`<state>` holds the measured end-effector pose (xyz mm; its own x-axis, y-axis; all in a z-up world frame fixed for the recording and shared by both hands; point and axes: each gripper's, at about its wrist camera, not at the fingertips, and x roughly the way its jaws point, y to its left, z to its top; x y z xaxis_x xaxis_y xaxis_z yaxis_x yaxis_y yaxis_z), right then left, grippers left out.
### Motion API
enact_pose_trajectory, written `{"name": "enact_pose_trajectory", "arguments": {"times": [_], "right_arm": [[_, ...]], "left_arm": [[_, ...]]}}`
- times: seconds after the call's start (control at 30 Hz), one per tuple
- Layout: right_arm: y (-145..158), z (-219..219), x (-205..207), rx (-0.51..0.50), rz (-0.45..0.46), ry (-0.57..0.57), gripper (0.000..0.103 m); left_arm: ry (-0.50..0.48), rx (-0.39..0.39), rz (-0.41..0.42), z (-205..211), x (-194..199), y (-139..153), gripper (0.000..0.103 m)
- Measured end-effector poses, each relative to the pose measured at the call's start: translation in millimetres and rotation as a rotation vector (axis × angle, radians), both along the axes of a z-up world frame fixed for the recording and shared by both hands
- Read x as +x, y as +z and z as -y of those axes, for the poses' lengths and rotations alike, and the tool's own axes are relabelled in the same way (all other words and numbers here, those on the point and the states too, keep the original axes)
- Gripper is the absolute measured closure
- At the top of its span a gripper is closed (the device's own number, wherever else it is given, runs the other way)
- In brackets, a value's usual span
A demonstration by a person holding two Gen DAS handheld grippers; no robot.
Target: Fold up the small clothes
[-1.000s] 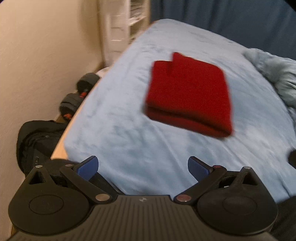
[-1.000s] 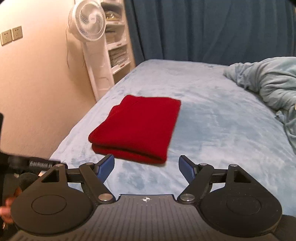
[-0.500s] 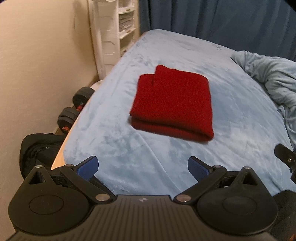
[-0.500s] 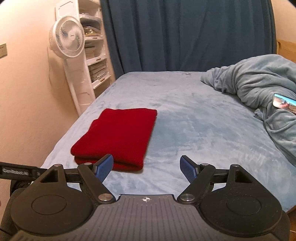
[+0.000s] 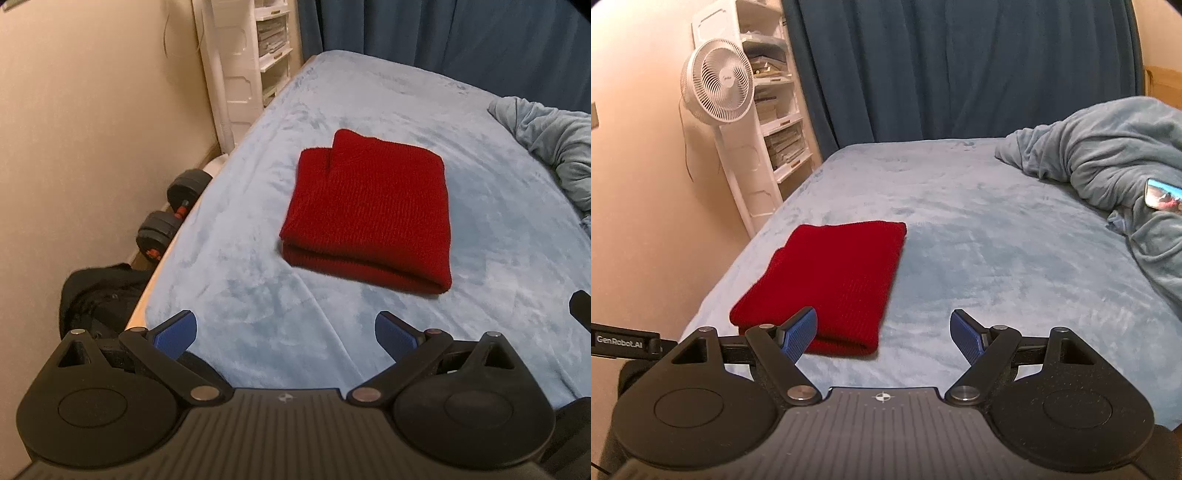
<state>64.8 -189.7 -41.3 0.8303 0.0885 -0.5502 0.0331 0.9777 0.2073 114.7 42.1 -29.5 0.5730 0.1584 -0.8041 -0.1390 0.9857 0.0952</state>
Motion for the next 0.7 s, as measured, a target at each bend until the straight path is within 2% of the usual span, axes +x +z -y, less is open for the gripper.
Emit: {"name": "enact_pose_trajectory", "arguments": {"times": [0.4,0.7], "right_arm": [[-10,6,26,0.015,-0.035,0.004,0.022],[-26,2,58,0.025,-0.095,0.023,0.022]], "left_arm": [[0.015,0.022,-0.063,6,28,-18,0.000],[0.028,0.014,-0.099,6,56,-34,0.000]]}}
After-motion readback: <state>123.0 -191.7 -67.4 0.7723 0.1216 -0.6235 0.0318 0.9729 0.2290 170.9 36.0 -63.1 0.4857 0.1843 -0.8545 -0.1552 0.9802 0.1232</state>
